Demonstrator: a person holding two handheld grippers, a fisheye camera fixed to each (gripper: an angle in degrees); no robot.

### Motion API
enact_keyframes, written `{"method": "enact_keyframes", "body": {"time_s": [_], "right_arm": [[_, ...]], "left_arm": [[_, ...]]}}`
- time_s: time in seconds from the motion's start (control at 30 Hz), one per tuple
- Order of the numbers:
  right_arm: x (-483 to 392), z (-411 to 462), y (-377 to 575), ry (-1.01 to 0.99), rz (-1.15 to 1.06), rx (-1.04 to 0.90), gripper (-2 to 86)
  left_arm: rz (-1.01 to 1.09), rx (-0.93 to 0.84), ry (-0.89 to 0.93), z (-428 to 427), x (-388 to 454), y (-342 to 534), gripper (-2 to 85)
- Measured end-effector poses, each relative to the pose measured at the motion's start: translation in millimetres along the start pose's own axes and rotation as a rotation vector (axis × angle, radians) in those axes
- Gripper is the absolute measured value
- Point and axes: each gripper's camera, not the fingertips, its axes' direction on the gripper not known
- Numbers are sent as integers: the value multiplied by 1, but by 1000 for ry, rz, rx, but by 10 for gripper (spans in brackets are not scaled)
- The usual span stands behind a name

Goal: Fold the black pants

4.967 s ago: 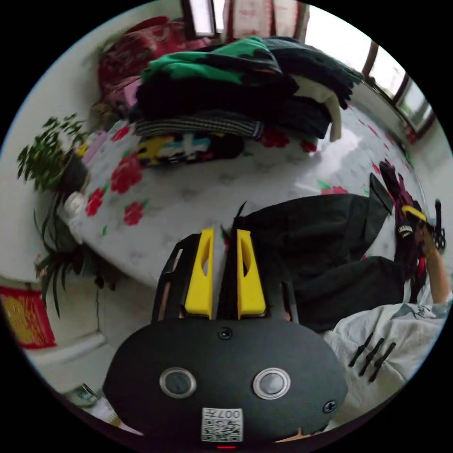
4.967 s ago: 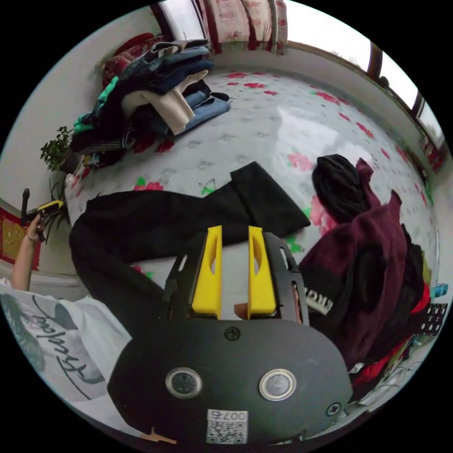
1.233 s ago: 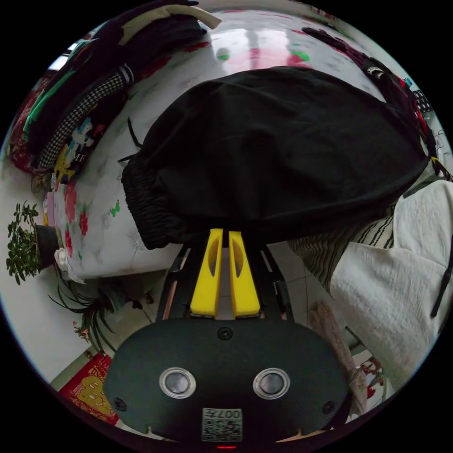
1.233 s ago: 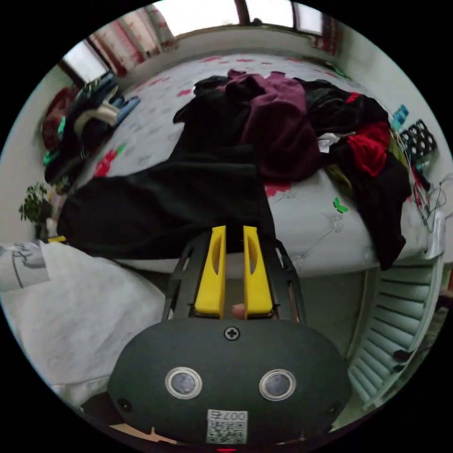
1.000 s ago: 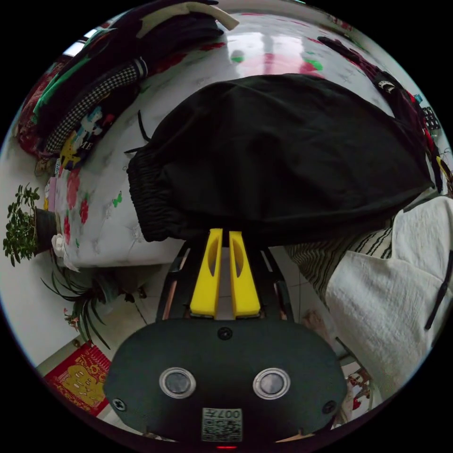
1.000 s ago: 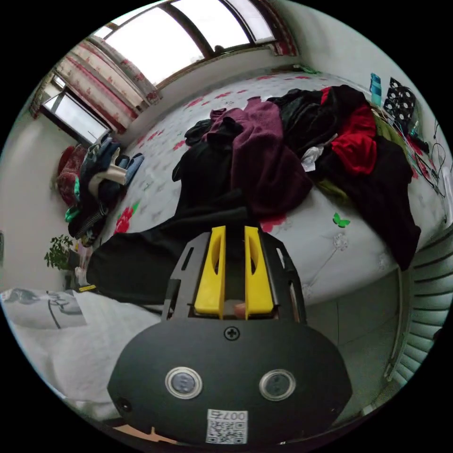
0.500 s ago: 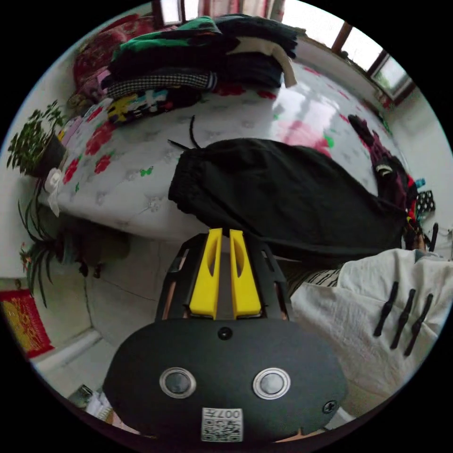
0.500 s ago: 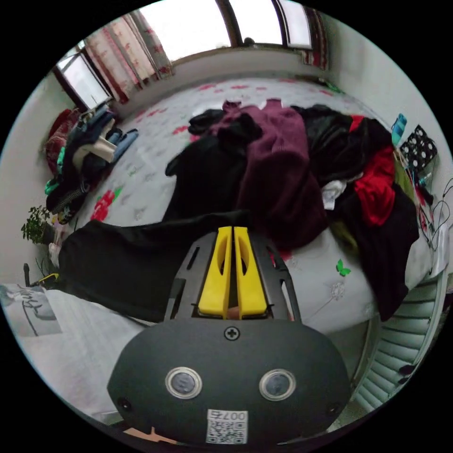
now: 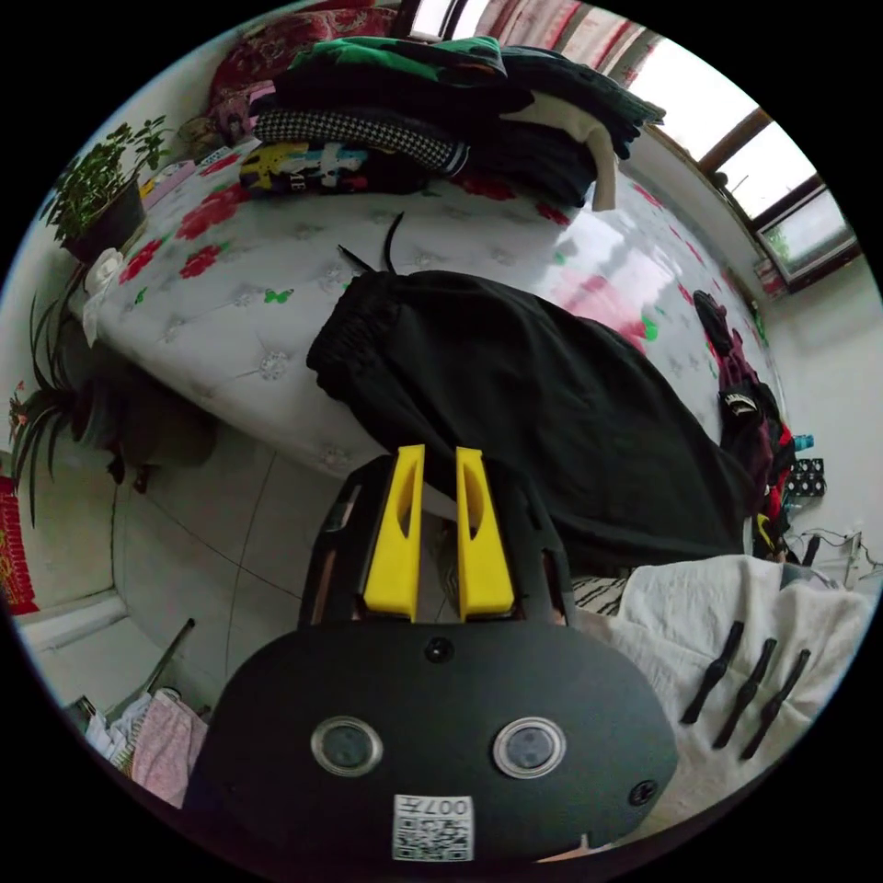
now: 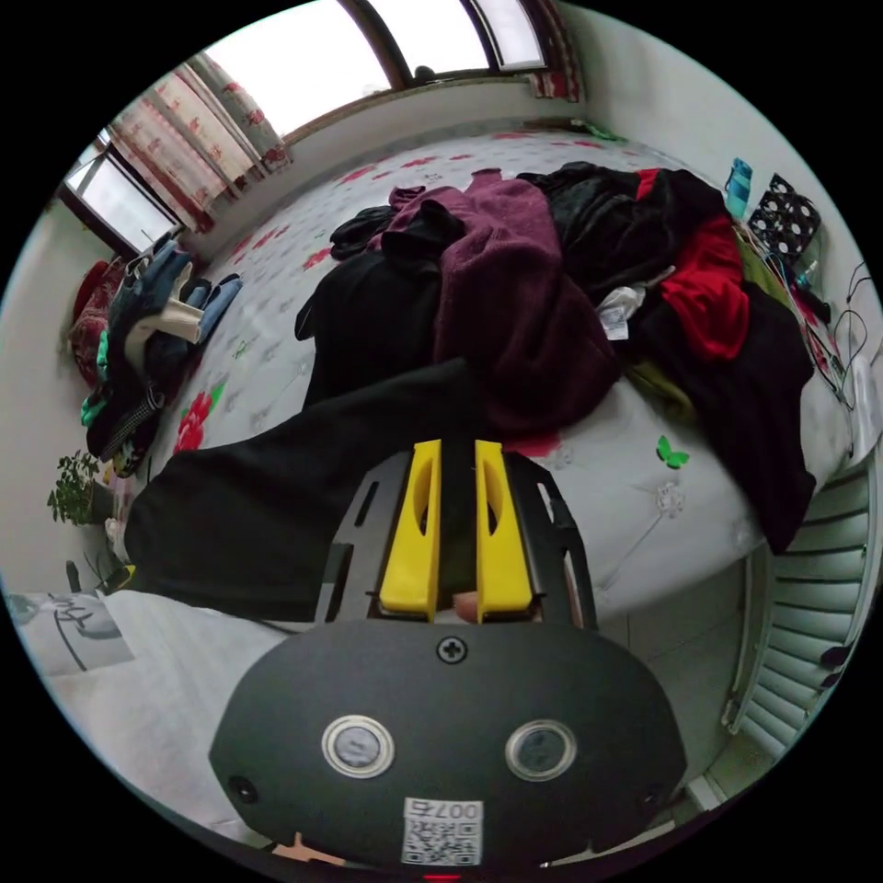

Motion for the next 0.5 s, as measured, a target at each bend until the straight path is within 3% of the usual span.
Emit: {"method": "enact_keyframes", "body": {"time_s": [0.27,0.5], "right_arm": [[4,-12,56,-106,104,-29,20],[-36,6,82,90,34,-118,3]], "left_arm": [[-133,-115,-50,43,-14,-15,52],[-86,-154,-36,48,-21,-24,5]]}}
